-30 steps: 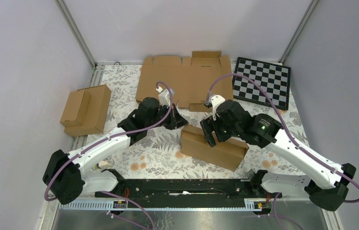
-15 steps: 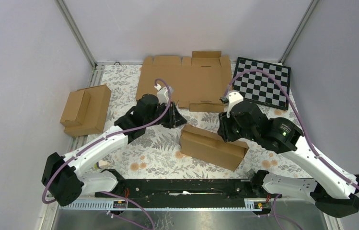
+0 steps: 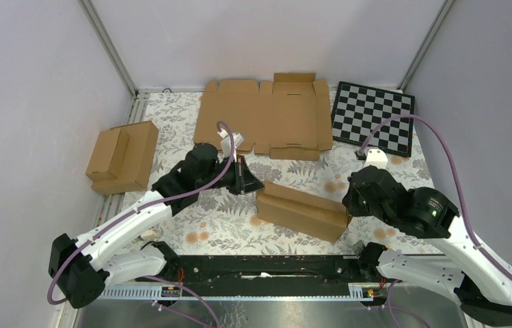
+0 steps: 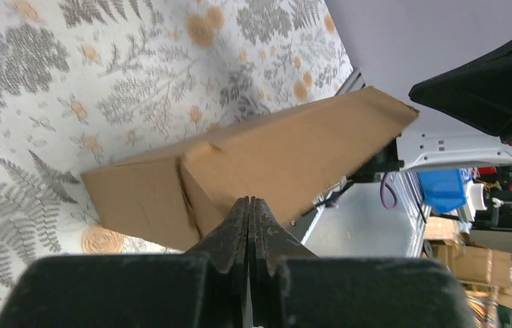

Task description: Fold the paper box

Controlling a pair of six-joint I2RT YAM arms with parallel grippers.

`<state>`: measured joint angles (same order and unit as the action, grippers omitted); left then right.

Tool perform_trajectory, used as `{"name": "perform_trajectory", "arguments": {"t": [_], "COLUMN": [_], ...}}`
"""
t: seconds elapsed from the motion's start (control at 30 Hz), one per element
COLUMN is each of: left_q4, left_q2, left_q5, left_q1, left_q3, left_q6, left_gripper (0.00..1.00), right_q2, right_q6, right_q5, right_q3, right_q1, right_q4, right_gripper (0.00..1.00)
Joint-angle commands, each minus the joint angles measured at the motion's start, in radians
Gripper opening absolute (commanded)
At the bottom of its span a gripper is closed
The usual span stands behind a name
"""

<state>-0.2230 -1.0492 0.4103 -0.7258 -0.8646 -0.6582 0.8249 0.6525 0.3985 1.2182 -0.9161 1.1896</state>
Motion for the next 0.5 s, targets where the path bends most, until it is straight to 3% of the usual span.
{"name": "perform_trajectory", "arguments": {"t": [0.0,0.3,0.43,0.47], "left_q4": [0.102,0.164,0.177,0.174], "left_q2": [0.024,0.052,0.05,0.04], "left_q5": [0.081,0.027,-0.025,-0.034], "left_q1": [-0.017,-0.041,-0.041,-0.041], "left_q3": [0.086,0.209,0.19,0.179], "left_q6": [-0.061,-0.098,-0.086,-0.077], "left_gripper": [0.0,0.0,0.0,0.0], "right_q2": [-0.034,-0.1,-0.067,-0.049], "right_q6": [0.126,0.225,0.108,0.041], "right_q5": [-0.035,-0.095,-0.099,-0.159], "right_q3": [-0.073,-0.261,-0.157,-0.128], "right_q1": [-0.003,-0.003,-0.003,-0.003], "right_q4": [0.036,-0.073,-0.111,-0.13], "right_gripper": [0.0,0.0,0.22,0.33]}}
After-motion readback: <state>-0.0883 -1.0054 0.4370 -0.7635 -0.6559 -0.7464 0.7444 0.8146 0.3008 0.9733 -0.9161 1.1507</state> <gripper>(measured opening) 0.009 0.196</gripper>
